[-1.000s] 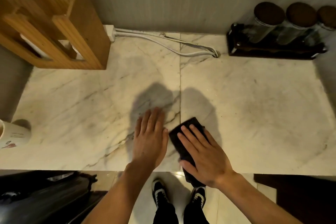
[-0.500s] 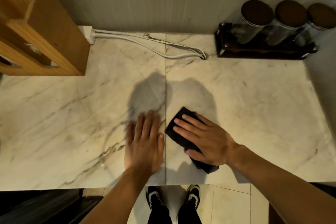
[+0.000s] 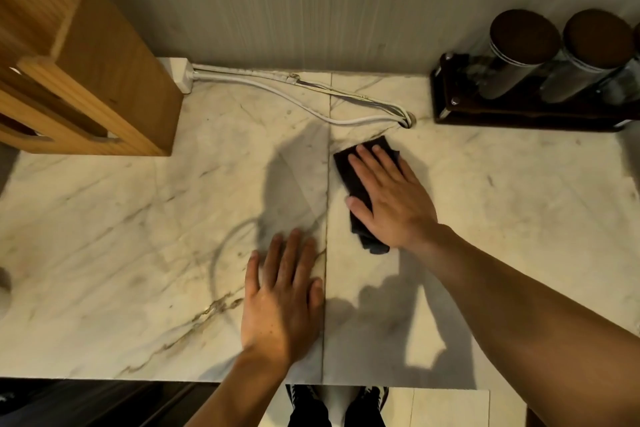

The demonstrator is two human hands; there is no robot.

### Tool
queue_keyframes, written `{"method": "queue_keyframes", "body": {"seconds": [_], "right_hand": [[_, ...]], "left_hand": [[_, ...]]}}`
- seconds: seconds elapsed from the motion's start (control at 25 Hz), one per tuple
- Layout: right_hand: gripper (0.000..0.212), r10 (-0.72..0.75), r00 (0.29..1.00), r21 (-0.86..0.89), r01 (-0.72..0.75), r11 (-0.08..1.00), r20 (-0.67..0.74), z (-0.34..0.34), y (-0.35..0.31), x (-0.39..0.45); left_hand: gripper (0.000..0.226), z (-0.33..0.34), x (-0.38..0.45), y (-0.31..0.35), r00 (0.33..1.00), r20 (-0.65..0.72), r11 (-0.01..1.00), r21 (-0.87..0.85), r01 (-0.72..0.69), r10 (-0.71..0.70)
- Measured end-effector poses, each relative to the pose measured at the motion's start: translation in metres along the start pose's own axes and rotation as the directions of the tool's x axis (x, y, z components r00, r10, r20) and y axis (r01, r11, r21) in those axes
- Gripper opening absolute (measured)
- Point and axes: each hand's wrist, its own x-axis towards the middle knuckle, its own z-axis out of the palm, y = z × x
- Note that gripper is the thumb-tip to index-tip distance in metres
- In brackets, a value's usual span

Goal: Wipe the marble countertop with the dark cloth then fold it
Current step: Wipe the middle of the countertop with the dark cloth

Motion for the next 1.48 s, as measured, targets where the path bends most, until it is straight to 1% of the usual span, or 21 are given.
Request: {"method": "queue_keyframes", "body": {"seconds": [0.12,0.24,0.32,0.44,0.52,0.6,0.84,1.0,1.16,1.24,1.32,1.4,1.48], "right_hand": [[0.069,0.145,0.989,0.036,-0.145,0.989,-0.014,0.003,0.000,0.009],[0.071,0.295,0.954,0.070,-0.292,0.954,-0.049,0.006,0.000,0.009],[0.071,0.404,0.913,0.100,-0.398,0.912,-0.055,0.007,0.000,0.007],[0.072,0.550,0.833,0.140,-0.538,0.831,-0.058,0.007,0.003,-0.001],[0.074,0.625,0.778,0.165,-0.609,0.776,-0.063,0.008,0.002,-0.012],[0.077,0.673,0.738,0.186,-0.655,0.732,-0.050,0.009,0.000,-0.026],[0.080,0.717,0.697,0.164,-0.705,0.690,-0.022,0.013,-0.012,-0.067],[0.080,0.721,0.693,0.145,-0.710,0.689,-0.030,0.018,-0.019,-0.088],[0.079,0.726,0.686,0.168,-0.712,0.681,-0.037,0.021,-0.028,-0.115],[0.078,0.717,0.695,0.165,-0.703,0.692,-0.044,0.023,-0.033,-0.131],[0.078,0.691,0.720,0.166,-0.676,0.718,-0.064,0.025,-0.038,-0.146],[0.077,0.650,0.755,0.162,-0.634,0.756,-0.079,0.027,-0.039,-0.164],[0.077,0.588,0.807,0.131,-0.578,0.806,-0.058,0.027,-0.036,-0.181]], "left_hand": [[0.055,0.000,0.000,-0.001,1.000,-0.022,1.000,-0.021,-0.006,0.005],[0.053,0.000,-0.002,-0.001,0.999,-0.046,0.999,-0.043,-0.017,0.015],[0.053,-0.001,-0.002,-0.002,0.998,-0.059,0.999,-0.042,-0.023,0.020],[0.052,0.000,-0.003,-0.002,0.996,-0.079,0.999,-0.037,-0.036,0.033],[0.051,0.001,-0.003,-0.002,0.995,-0.089,0.999,-0.033,-0.041,0.038],[0.051,0.001,-0.004,-0.002,0.996,-0.085,0.999,-0.030,-0.037,0.035],[0.054,-0.001,-0.003,-0.001,1.000,-0.018,1.000,-0.012,-0.009,0.008],[0.055,-0.002,-0.003,-0.001,1.000,0.007,1.000,-0.011,0.012,-0.012],[0.058,-0.002,-0.002,-0.001,0.998,0.056,0.999,-0.035,0.035,-0.033],[0.059,-0.002,-0.003,-0.002,0.997,0.066,0.999,-0.042,0.035,-0.032],[0.059,-0.002,-0.003,-0.002,0.998,0.057,0.998,-0.048,0.034,-0.032],[0.058,-0.003,-0.004,-0.001,0.998,0.048,0.998,-0.046,0.034,-0.032],[0.058,-0.003,-0.004,0.000,0.998,0.054,0.998,-0.043,0.039,-0.037]]}}
